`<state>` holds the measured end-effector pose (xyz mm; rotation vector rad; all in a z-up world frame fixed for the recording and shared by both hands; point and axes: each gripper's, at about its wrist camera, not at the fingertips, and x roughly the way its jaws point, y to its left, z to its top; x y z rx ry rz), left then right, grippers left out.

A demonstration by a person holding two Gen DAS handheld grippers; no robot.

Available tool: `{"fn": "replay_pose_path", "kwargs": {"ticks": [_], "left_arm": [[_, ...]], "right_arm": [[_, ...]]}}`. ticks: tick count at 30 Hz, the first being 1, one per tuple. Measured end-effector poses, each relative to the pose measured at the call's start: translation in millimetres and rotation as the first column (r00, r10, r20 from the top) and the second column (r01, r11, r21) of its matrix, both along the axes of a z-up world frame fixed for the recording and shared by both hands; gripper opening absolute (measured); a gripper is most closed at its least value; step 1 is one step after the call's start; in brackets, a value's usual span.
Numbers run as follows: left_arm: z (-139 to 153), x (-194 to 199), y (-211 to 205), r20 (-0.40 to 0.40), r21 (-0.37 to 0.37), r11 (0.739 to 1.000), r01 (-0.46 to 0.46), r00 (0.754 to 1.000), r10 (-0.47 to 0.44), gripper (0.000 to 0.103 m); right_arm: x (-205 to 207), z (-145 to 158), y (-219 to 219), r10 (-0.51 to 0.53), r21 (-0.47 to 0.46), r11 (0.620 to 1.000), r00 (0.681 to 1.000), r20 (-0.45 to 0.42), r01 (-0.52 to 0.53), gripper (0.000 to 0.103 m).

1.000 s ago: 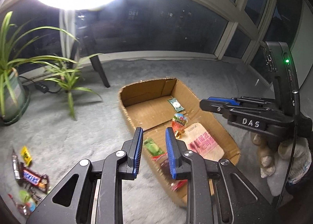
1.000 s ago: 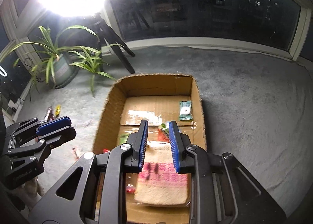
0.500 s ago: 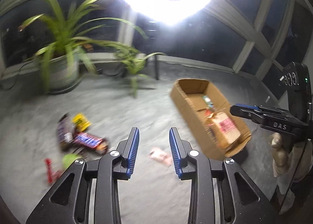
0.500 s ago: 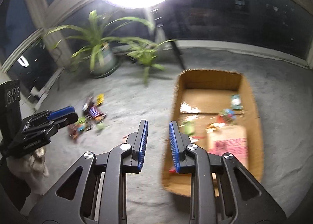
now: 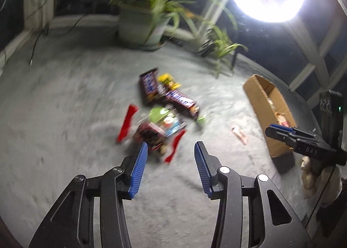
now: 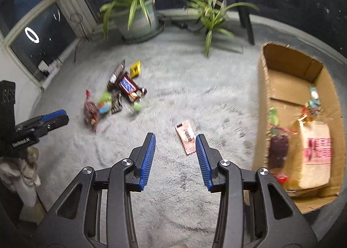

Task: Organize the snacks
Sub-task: 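Grasp the red-trimmed nut bag with the left tool while the right grasps the pink candy packet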

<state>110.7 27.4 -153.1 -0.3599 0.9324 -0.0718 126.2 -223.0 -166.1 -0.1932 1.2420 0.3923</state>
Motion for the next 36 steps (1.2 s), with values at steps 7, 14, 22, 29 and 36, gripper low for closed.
{"fn": "replay_pose_path", "kwargs": {"ticks": [7, 14, 22, 29, 36], "left_arm": [[-23, 9, 14, -0.069, -0.076, 0.995, -0.065, 0.996, 0.060, 0.050], [-45, 22, 25, -0.134, -0.139, 0.979, -0.146, 0.983, 0.128, 0.050], [-47, 40, 25, -0.123, -0.124, 0.979, -0.163, 0.981, 0.147, 0.053], [-45, 49, 22, -0.123, -0.070, 0.986, -0.155, 0.982, 0.145, 0.053], [-49, 50, 22, -0.139, -0.078, 0.983, -0.169, 0.978, 0.157, 0.053]], "right_arm": [[9, -26, -3, -0.019, -0.052, 0.998, 0.999, -0.034, 0.017, 0.040], [17, -38, -9, -0.030, -0.070, 0.997, 0.998, -0.055, 0.026, 0.041], [20, -46, -6, -0.012, -0.080, 0.997, 0.998, -0.062, 0.007, 0.041], [22, -50, -1, 0.011, -0.100, 0.995, 0.998, -0.062, -0.018, 0.041], [23, -53, 1, 0.023, -0.111, 0.993, 0.998, -0.064, -0.030, 0.041]]}}
